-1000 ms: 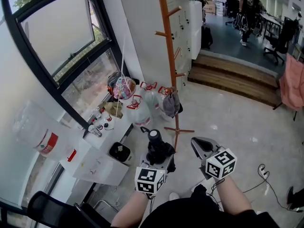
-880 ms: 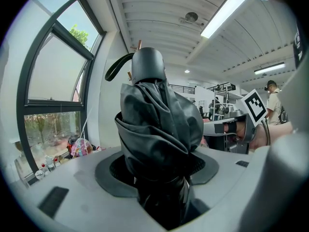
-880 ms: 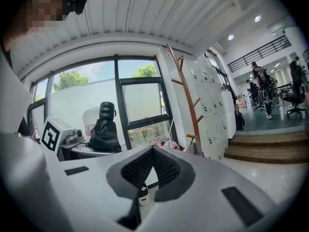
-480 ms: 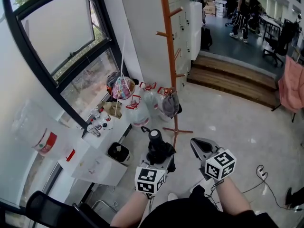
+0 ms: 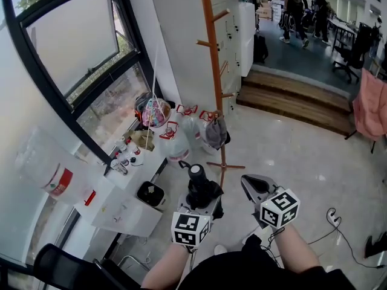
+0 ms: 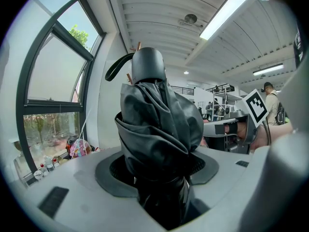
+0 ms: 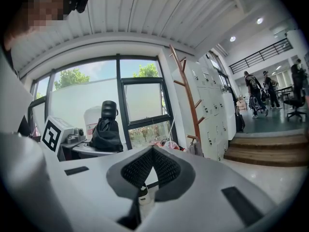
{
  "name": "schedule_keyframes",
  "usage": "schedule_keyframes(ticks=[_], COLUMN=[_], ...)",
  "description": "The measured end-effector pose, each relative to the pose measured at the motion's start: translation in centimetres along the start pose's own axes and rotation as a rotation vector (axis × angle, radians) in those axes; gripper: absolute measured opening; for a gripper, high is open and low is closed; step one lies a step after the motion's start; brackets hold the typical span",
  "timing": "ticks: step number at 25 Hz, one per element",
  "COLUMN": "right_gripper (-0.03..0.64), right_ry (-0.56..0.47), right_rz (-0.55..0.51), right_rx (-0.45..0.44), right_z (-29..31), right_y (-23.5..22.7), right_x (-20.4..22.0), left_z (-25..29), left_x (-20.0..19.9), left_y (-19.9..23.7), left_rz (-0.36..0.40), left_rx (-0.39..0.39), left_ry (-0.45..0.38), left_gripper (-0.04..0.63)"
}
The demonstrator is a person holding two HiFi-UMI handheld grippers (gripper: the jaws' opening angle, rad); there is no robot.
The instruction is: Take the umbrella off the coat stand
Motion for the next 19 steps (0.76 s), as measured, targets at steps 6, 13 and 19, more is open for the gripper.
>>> schedule_keyframes(ticks=[6, 13, 19], right_gripper=[0.054, 0.054, 0.054], right_ry=[-0.003, -0.006, -0.008], right_rz=[-0.001, -0.004, -0.011], right_rx=[-0.002, -0.003, -0.006], right_z=[-0.35, -0.44, -0.44], right_y=[0.17, 0.33, 0.32], right_x=[-0.10, -0.42, -0.44], left_z=[-0.27, -0.46, -0.42], left_x=[-0.10, -0.48, -0.57], left_y=[-0.26, -0.39, -0.44], left_rz=[0.001, 0.007, 0.012], left_rx=[-0.002, -0.002, -0.002], left_ry=[0.000, 0.000, -0.004], left_gripper=[0.253, 0.253, 0.253])
Point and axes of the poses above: the fingertips, and each gripper's own axes: z forward along the fingers, y to its left, x out of its underside, the point moved 4 cm from there along -z, backward along the fingers, and after that the axes turned 10 degrees about x, right-handed, at the moved point
